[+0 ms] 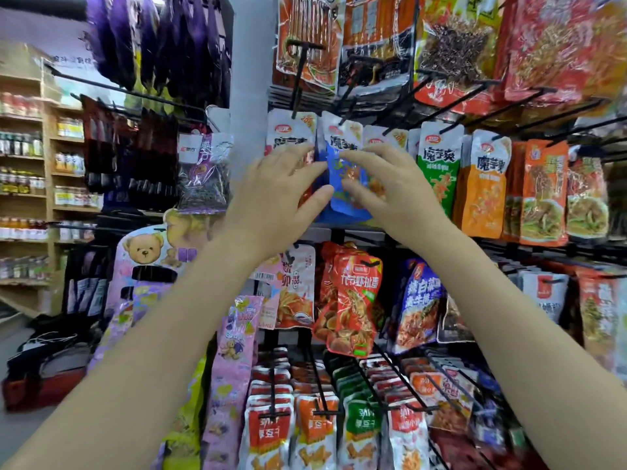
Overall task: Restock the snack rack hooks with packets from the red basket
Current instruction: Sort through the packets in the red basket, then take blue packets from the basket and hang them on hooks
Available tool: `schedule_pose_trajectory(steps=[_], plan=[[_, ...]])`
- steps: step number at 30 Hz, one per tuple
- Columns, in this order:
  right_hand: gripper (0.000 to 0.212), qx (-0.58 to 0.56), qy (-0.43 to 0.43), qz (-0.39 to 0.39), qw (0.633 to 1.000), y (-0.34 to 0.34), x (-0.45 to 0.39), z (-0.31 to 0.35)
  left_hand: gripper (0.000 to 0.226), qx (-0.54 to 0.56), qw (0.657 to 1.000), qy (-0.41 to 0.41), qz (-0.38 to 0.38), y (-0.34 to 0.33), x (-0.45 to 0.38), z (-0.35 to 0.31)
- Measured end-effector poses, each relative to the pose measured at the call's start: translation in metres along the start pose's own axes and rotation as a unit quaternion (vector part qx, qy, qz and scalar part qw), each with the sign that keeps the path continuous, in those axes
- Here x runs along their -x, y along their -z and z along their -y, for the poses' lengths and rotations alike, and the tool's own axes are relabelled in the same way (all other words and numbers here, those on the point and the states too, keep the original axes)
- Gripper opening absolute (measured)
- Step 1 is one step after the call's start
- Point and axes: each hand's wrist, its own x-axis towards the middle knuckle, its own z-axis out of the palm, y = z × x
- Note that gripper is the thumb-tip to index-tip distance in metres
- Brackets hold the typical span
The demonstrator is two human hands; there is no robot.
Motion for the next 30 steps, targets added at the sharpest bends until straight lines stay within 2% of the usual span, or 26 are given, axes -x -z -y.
schedule_pose_trajectory(steps=[4, 6, 8, 10, 13, 18, 20, 23, 27, 30], plan=[[0.034, -0.013, -0.041, -0.059, 0.997, 0.047, 0.081, -0.004, 0.044, 0.08, 0.989, -0.058, -0.11, -0.009, 0.013, -0.07], [0.031, -0.001, -0.084, -0.069, 0.994, 0.073, 0.136, -0.014, 0.04, 0.136, 0.98, -0.086, -0.121, -0.028, 0.021, -0.117], [0.029, 0.019, -0.138, -0.057, 0.989, 0.096, 0.198, -0.03, 0.039, 0.213, 0.969, -0.109, -0.065, -0.061, 0.036, -0.169], [0.03, 0.037, -0.207, -0.027, 0.977, 0.116, 0.264, -0.049, 0.039, 0.276, 0.954, -0.115, 0.029, -0.105, 0.059, -0.221], [0.03, 0.052, -0.336, 0.047, 0.939, 0.141, 0.371, -0.081, 0.042, 0.329, 0.921, -0.105, 0.178, -0.179, 0.106, -0.298], [0.027, 0.036, -0.542, 0.116, 0.832, 0.181, 0.553, -0.111, 0.064, 0.358, 0.824, -0.109, 0.425, -0.277, 0.208, -0.423], [0.027, 0.022, -0.608, 0.136, 0.782, 0.191, 0.622, -0.117, 0.071, 0.363, 0.783, -0.113, 0.492, -0.301, 0.245, -0.469], [0.034, 0.008, -0.705, 0.18, 0.686, 0.198, 0.717, -0.122, 0.066, 0.369, 0.726, -0.117, 0.568, -0.327, 0.295, -0.524], [0.029, -0.013, -0.778, 0.243, 0.579, 0.195, 0.796, -0.125, 0.081, 0.337, 0.709, -0.141, 0.604, -0.357, 0.352, -0.564], [0.037, -0.044, -0.815, 0.292, 0.498, 0.179, 0.84, -0.129, 0.082, 0.306, 0.718, -0.164, 0.603, -0.365, 0.367, -0.574]])
